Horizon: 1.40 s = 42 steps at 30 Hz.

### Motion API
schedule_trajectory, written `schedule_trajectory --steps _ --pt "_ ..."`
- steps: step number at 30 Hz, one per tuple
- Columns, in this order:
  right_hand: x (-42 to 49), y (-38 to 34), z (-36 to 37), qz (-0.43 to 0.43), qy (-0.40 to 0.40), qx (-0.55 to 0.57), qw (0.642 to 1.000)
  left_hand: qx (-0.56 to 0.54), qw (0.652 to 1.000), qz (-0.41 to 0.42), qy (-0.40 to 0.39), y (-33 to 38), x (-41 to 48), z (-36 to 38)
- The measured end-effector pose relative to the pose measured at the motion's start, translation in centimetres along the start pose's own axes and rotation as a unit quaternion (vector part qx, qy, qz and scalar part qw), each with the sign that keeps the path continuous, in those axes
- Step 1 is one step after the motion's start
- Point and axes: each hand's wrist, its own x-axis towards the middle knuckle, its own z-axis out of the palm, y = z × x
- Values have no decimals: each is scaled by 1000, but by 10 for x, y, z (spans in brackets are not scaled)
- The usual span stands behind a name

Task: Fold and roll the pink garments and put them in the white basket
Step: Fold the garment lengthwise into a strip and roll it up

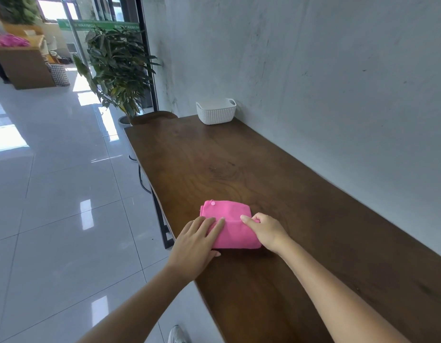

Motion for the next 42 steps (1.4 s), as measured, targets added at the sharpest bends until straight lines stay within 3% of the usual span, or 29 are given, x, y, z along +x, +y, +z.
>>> schedule_trajectory --steps 4,6,10,15,21,27,31,36,39,42 --pt "-1 -7 3 -62 128 -128 982 -2 1000 3 2 -2 7 0" --pt "-4 -7 6 -114 154 -158 969 -22 1000 4 -12 -5 10 -2" --pt "-16 4 11 -172 167 -168 956 -71 993 -28 -93 -6 18 -16" --pt "-35 28 15 -195 122 -120 966 -121 973 -43 -191 -14 31 -35" --pt "-49 44 17 -229 156 -112 954 -221 927 -59 -297 -22 41 -40" --pt "-54 50 27 -213 158 -69 962 -315 879 -93 -345 -27 46 -35" --pt "-47 44 25 -184 137 -28 973 -383 853 -142 -327 -28 44 -29" --pt "-27 29 15 -128 98 -7 987 -411 850 -259 -202 -21 37 -12" --pt "-13 23 9 -100 66 3 993 -358 879 -287 -130 -13 33 -5" --pt "0 18 4 -76 33 3 997 -259 932 -247 -50 -8 28 -9"
